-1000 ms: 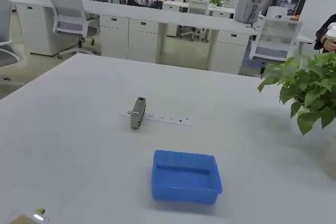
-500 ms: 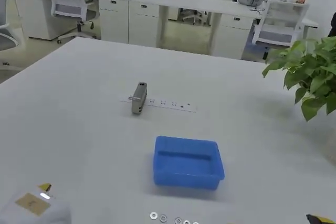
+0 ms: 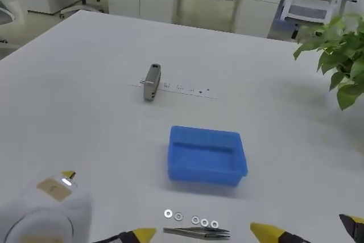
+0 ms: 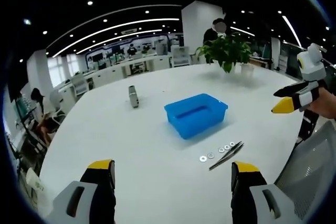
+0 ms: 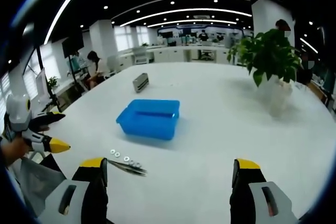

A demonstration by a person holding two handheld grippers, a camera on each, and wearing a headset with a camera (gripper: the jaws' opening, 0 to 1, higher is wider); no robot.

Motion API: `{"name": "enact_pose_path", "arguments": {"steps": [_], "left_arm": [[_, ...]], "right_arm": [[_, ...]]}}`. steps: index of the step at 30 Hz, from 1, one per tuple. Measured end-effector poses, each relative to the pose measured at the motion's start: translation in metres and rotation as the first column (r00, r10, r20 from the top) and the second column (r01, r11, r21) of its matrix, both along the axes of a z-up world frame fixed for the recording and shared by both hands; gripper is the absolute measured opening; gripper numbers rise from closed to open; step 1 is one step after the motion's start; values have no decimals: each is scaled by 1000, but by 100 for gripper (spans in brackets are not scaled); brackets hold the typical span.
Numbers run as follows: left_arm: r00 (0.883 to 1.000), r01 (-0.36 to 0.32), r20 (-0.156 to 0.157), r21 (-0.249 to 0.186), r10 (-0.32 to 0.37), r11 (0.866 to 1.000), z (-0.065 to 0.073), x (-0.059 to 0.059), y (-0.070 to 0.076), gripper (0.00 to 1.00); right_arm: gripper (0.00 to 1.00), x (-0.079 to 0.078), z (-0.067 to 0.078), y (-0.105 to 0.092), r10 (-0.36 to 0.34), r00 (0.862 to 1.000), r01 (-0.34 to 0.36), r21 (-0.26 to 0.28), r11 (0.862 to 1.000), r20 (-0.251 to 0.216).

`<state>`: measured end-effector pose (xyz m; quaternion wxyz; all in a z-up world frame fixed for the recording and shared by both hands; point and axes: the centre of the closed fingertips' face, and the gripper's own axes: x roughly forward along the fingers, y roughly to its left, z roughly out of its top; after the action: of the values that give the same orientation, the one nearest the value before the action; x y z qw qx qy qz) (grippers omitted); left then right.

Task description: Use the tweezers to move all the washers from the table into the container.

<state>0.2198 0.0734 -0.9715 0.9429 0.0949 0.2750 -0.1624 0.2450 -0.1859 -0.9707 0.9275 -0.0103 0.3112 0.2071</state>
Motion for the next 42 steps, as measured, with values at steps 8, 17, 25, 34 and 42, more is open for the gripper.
{"name": "enact_pose_path", "arguments": {"steps": [8,17,25,34,42], "left_arm": [[989,142,-47,38,-140,989,-15,12,-19,80],[925,373,-120,90,-362,924,-37,14,-51,62],[839,538,-179,127,-514,833,-56,12,-69,42],[695,709,-291,127,-658,693,-79,3,-81,20],[643,754,-336,124,-688,645,-96,7,-88,8]], "right_arm": [[97,0,-13,-2,6,999,-7,-17,1000,-48],[97,-1,-21,-5,12,996,-15,-35,999,-83],[97,-4,-26,-9,7,994,-11,-43,999,-105],[97,-5,-27,-13,-7,994,1,-49,999,-112],[97,-12,-28,-18,-21,992,15,-47,999,-121]]}}
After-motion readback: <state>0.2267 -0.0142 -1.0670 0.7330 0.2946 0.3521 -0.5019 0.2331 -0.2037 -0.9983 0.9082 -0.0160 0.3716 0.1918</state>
